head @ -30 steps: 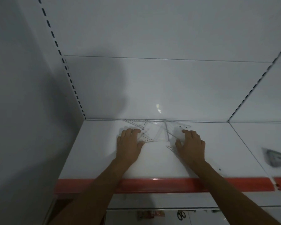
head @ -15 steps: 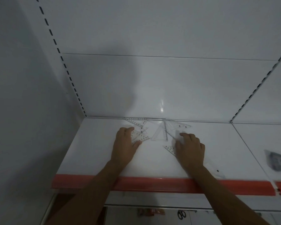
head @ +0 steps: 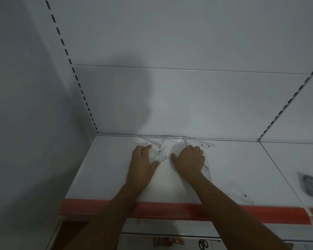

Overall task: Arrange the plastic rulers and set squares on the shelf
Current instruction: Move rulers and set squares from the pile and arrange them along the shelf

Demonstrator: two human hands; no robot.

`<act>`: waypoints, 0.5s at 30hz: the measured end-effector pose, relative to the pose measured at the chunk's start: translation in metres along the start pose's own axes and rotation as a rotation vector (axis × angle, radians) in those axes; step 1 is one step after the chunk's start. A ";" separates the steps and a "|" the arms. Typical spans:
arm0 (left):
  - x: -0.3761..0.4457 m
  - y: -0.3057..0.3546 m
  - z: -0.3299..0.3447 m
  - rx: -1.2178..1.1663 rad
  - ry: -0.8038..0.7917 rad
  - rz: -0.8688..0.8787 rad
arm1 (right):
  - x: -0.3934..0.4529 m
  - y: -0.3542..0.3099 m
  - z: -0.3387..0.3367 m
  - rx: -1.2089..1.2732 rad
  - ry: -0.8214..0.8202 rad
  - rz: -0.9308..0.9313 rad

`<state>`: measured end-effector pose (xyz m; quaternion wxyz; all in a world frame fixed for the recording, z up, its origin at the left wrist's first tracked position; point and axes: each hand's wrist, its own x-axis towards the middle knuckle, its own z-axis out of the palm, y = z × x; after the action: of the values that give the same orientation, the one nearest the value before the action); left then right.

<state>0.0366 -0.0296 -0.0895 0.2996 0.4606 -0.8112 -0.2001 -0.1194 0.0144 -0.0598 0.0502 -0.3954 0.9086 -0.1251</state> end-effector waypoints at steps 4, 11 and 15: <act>0.001 -0.001 0.001 -0.009 -0.004 -0.006 | 0.002 0.008 0.001 0.186 -0.025 0.016; 0.002 0.001 -0.001 -0.050 -0.021 -0.023 | -0.008 0.033 -0.006 0.461 -0.045 -0.119; 0.001 0.001 -0.001 -0.058 -0.002 -0.003 | -0.008 0.050 -0.020 0.668 0.036 -0.225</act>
<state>0.0362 -0.0294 -0.0878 0.3118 0.4527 -0.8047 -0.2243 -0.1527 0.0568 -0.0540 0.1466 -0.4527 0.7690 -0.4269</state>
